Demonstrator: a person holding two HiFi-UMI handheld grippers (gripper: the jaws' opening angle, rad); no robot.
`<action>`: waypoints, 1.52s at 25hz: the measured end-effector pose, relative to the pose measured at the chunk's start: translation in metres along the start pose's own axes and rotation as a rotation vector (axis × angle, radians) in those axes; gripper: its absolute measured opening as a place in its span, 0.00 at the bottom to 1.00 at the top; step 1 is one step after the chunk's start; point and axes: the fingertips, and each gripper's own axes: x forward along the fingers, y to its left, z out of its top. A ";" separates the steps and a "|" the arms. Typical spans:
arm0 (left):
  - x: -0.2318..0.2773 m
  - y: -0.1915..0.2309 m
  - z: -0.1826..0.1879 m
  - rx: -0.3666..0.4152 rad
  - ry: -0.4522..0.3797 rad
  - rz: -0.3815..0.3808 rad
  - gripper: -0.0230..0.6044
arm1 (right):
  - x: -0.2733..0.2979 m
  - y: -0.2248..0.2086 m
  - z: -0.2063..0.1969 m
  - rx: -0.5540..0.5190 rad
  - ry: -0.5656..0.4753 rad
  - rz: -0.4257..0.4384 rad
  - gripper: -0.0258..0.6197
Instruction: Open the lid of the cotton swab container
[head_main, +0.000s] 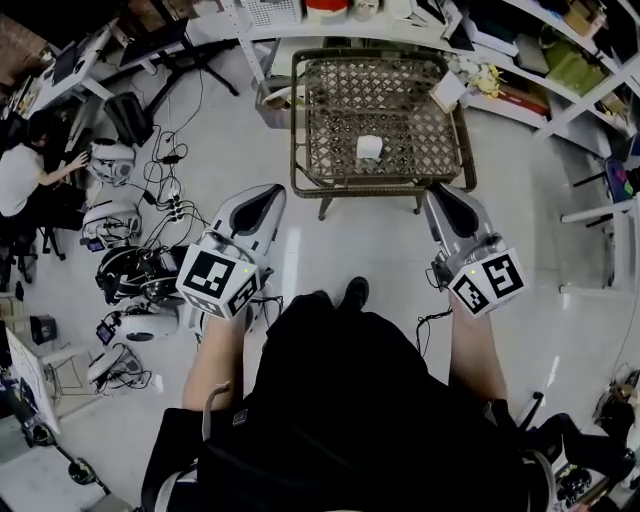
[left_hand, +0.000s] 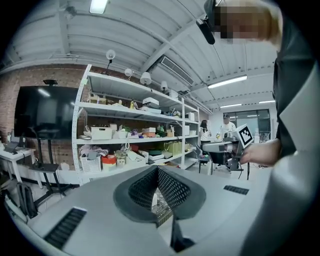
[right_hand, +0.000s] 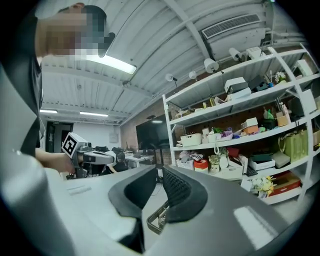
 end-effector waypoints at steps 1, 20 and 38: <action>0.006 0.002 0.000 0.000 0.004 -0.006 0.04 | 0.004 -0.004 -0.001 0.004 0.001 -0.001 0.12; 0.101 0.075 -0.024 -0.021 0.070 -0.152 0.04 | 0.067 -0.058 -0.022 0.081 0.062 -0.165 0.12; 0.215 0.062 -0.125 0.010 0.175 -0.310 0.24 | 0.091 -0.125 -0.112 0.200 0.187 -0.184 0.12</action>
